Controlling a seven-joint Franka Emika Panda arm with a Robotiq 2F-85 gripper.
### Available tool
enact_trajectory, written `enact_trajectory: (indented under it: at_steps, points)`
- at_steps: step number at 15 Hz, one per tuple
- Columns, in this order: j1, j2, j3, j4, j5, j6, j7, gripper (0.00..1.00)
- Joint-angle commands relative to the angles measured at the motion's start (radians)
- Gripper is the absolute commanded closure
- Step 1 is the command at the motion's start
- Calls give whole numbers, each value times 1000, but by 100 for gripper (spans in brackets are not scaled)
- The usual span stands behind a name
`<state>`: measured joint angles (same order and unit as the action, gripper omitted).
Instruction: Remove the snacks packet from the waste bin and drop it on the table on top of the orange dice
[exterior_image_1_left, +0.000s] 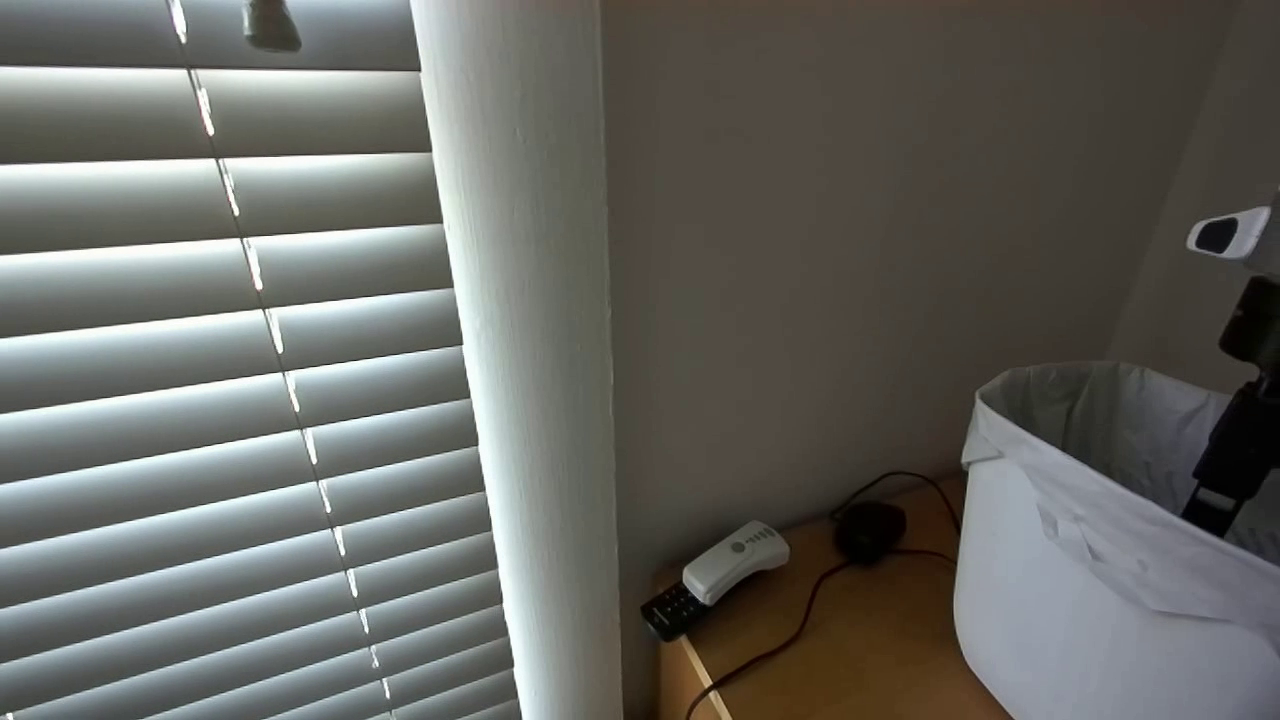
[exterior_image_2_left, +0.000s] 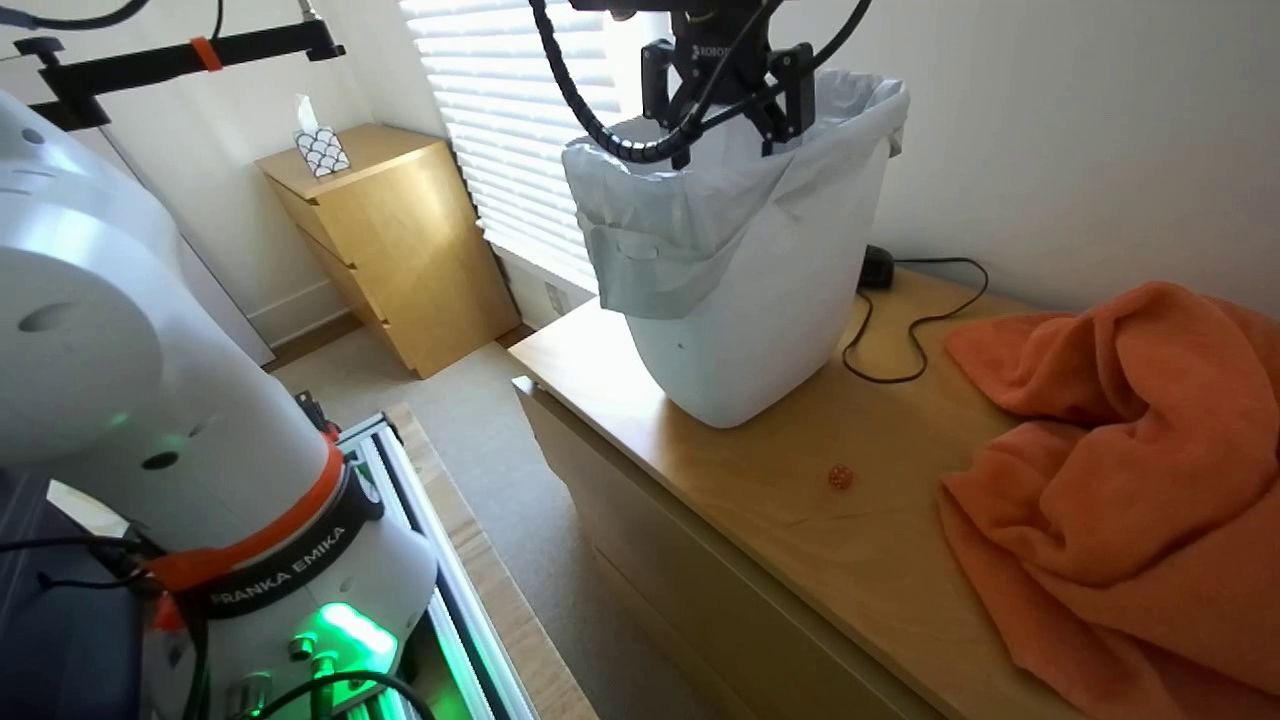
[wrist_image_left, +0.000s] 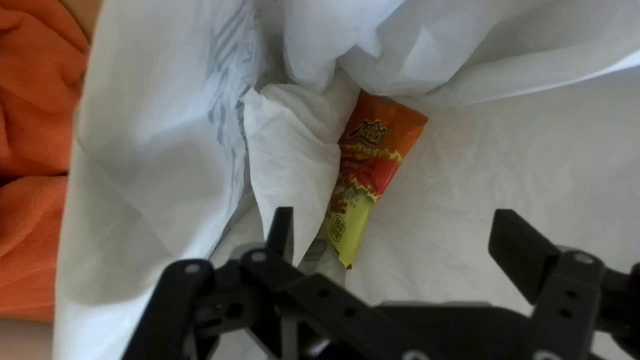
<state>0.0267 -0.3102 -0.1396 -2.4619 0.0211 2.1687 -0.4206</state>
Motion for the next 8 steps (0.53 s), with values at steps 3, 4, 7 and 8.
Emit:
enact_trajectory:
  at_steps: [3, 4, 7, 8]
  points:
    - [-10, 25, 14, -12, -3, 25, -4, 0]
    - [-10, 28, 14, -12, -3, 26, -4, 0]
    - [-10, 28, 15, -12, -3, 26, -4, 0]
    - [-10, 28, 15, -12, -3, 26, -4, 0]
